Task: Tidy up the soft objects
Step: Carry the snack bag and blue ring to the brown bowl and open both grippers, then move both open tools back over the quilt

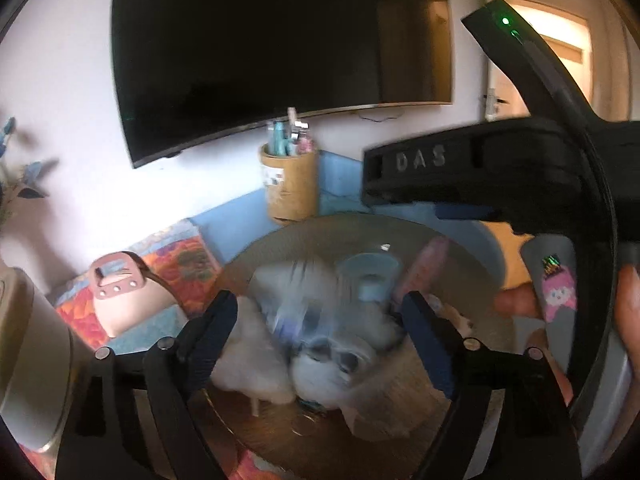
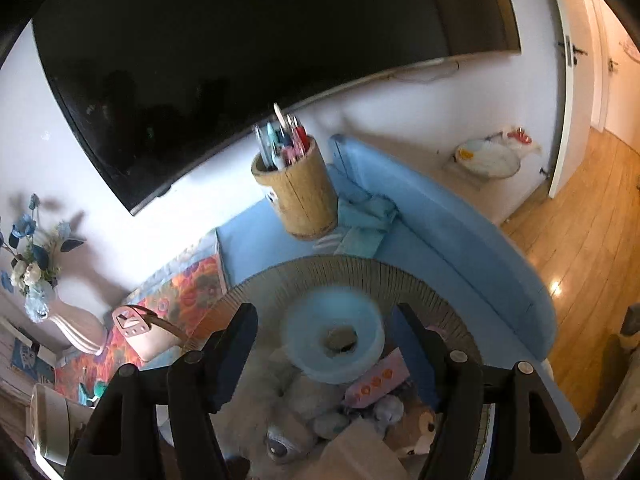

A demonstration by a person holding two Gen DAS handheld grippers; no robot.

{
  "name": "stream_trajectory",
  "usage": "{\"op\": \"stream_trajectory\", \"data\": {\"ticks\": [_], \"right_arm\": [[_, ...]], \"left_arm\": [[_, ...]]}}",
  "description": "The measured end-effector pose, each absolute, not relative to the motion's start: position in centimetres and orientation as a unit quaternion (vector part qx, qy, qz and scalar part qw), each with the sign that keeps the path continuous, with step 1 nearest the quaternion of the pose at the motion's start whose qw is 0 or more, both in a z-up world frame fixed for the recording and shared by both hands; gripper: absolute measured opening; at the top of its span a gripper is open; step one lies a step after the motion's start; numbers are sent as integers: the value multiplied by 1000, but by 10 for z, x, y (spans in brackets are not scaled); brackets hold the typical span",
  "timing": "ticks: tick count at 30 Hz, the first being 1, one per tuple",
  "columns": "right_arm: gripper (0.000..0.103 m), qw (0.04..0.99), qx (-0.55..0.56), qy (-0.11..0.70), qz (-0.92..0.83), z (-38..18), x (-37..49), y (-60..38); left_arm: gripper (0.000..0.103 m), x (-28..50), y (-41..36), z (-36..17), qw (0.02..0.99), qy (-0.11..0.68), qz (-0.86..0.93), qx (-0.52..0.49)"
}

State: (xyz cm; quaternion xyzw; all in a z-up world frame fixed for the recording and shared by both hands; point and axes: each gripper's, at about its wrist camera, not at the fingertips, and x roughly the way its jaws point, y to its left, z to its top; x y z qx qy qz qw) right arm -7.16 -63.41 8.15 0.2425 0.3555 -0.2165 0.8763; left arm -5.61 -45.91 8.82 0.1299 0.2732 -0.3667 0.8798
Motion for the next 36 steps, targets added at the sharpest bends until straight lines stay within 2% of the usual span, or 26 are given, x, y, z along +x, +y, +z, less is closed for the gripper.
{"op": "stream_trajectory", "data": {"ticks": [3,9,13,17,19,20,21,22,23,29,32,36], "right_arm": [[69,883,259,333,-206,85,-87,-633],[70,895,260,302,-200,103,-132,-613],[85,908,250,287,-174,108,-167,-581],[85,929,204,285,-115,96,-198,-527],[86,941,172,286,-48,88,-207,-491],[87,945,158,287,-20,86,-210,-477],[95,946,136,293,17,83,-209,-452],[101,947,119,297,34,82,-206,-435],[103,947,91,304,51,81,-199,-410],[103,939,20,335,80,63,-134,-303],[103,925,18,373,64,43,-87,-265],[103,907,57,412,59,22,-32,-237]], "left_arm": [[88,-70,-454,88,880,258,-375,137],[88,-116,-415,95,860,245,-424,141],[88,-142,-363,106,889,201,-381,152],[89,-140,-292,117,910,185,-341,146],[94,-134,-248,121,924,185,-308,131],[96,-129,-226,122,932,186,-286,123],[99,-123,-206,123,939,188,-265,116],[100,-117,-192,123,944,189,-247,111],[100,-108,-171,122,951,194,-219,104],[102,-39,-70,92,953,269,-130,58],[102,3,-41,57,938,328,-86,74],[102,38,-8,26,929,364,-62,32]]}}
